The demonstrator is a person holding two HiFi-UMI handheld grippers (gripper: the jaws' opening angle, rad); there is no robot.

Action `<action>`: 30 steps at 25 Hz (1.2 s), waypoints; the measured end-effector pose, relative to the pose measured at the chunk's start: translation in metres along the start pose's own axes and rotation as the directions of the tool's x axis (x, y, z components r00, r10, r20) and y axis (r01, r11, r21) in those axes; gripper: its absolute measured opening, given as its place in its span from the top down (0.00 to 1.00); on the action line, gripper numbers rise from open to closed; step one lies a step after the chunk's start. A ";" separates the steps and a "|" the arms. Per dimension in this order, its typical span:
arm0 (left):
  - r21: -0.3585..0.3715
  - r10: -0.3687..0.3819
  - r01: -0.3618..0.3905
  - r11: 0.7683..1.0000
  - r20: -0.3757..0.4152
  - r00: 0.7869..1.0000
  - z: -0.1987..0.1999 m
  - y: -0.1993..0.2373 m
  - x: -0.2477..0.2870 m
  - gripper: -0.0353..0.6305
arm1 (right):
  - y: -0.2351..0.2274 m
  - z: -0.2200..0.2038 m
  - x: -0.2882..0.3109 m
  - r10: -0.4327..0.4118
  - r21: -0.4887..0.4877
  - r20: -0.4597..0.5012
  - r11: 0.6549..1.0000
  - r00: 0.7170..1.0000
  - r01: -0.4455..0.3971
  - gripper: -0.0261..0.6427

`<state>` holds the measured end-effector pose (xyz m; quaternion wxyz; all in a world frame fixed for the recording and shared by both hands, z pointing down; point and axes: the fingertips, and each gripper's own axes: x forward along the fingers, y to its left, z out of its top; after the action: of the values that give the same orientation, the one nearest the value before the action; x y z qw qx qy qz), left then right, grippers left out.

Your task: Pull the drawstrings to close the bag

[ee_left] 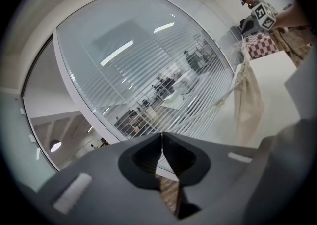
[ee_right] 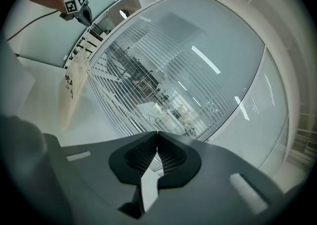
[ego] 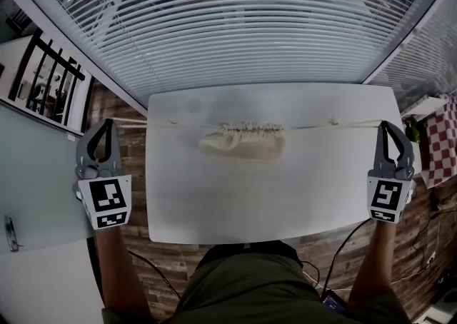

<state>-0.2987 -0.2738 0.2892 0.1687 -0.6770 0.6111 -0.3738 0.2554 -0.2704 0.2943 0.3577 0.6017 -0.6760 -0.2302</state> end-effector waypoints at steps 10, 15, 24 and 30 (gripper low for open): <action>0.004 0.007 -0.007 1.000 -0.007 1.000 -0.002 0.001 0.001 0.93 | 0.004 0.003 0.001 0.009 0.003 0.010 1.000 1.000 -0.009 0.94; 0.007 0.008 -0.008 1.000 -0.011 1.000 -0.003 0.002 0.001 0.93 | 0.004 0.003 0.002 0.010 -0.007 0.008 1.000 1.000 -0.010 0.94; 0.010 0.009 -0.009 1.000 -0.015 1.000 -0.004 0.002 0.001 0.93 | 0.007 0.003 0.003 0.014 -0.018 0.011 1.000 1.000 -0.014 0.94; 0.009 0.008 -0.007 1.000 -0.020 1.000 -0.006 0.002 0.000 0.93 | 0.009 0.002 0.003 0.017 -0.021 0.009 1.000 1.000 -0.017 0.94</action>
<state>-0.3048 -0.2732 0.2920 0.1670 -0.6703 0.6137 -0.3825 0.2480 -0.2721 0.2998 0.3628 0.5912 -0.6802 -0.2370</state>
